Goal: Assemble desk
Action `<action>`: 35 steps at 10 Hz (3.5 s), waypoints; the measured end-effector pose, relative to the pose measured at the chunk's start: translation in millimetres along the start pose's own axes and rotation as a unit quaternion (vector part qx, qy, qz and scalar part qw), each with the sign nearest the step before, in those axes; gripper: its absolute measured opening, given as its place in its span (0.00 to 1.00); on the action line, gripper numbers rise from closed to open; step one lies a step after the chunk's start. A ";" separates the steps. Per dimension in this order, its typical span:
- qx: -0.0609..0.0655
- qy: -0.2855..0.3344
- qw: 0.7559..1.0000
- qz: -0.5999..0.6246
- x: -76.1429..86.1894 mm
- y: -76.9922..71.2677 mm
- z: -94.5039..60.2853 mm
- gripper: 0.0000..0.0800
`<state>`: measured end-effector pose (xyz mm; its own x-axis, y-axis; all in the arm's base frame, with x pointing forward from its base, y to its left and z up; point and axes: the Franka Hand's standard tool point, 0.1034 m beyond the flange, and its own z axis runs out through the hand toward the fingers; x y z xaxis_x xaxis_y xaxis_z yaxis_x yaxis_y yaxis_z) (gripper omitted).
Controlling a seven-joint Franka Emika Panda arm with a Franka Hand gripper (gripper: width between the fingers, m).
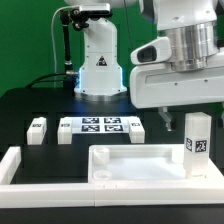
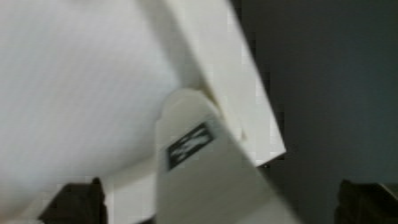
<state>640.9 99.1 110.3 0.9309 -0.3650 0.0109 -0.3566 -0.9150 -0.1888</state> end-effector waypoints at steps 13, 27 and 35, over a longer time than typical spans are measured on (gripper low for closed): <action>-0.017 0.012 0.985 0.170 9.4 0.6 1.3 0.36; -0.007 -0.034 0.990 0.136 -7.7 -5.5 2.2 0.80; -0.037 -0.035 0.972 -0.231 -0.4 1.9 -0.4 0.49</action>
Offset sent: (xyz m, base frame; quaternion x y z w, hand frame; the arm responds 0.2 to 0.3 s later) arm 0.0000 0.0000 0.0000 0.0000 0.0000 0.0650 0.9979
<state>639.9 97.4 110.4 0.9952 0.0975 0.0112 0.0981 -0.9893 -0.1077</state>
